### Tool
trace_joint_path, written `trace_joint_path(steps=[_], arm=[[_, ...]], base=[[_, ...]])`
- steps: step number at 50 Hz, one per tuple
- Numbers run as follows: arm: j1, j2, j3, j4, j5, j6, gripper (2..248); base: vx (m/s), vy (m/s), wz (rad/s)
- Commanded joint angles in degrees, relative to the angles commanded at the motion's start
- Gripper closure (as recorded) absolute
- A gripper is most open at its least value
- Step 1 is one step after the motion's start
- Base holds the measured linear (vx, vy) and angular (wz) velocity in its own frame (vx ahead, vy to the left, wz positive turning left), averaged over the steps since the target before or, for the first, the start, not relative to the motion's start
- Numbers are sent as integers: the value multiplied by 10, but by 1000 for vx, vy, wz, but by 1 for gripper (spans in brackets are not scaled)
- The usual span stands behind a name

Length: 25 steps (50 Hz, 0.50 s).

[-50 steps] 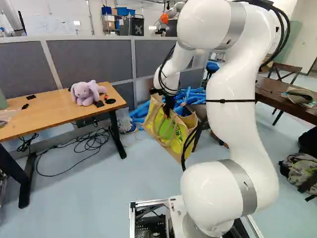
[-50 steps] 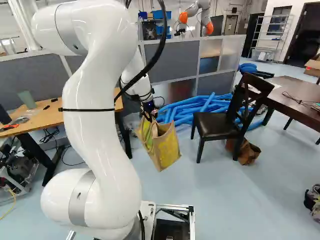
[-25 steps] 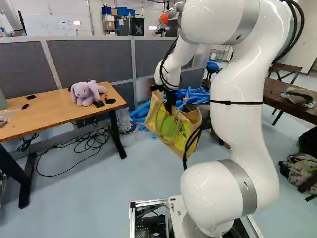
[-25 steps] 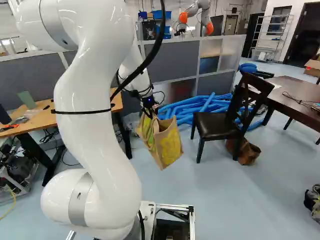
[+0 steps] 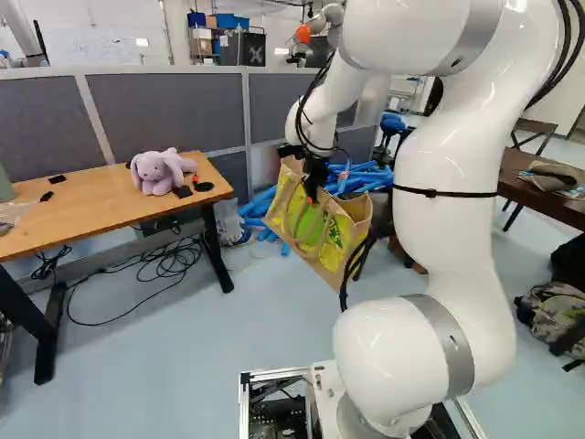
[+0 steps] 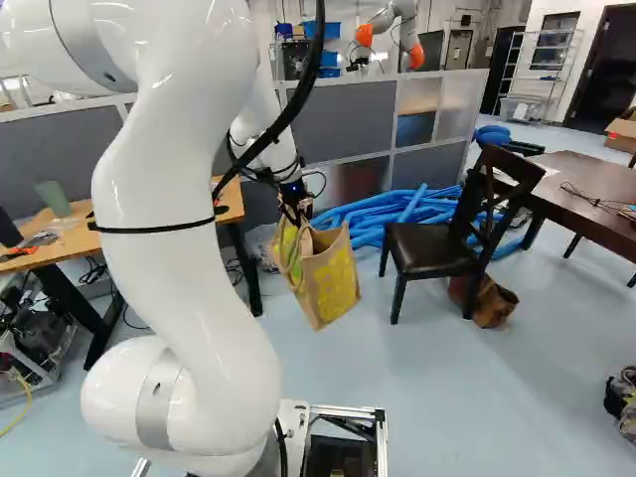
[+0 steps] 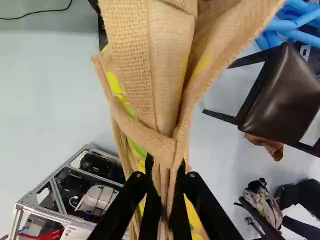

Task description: Pick up the bag on the ground and place it on the table

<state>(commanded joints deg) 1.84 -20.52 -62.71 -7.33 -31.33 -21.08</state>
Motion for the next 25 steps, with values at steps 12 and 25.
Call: trace_joint_path(steps=[12, 25], arm=[[0, 15, -4, 25, -29, 0, 228], [-1, 30, -11, 49, -68, 0, 228]], base=[[0, 0, 0], [0, 0, 0]])
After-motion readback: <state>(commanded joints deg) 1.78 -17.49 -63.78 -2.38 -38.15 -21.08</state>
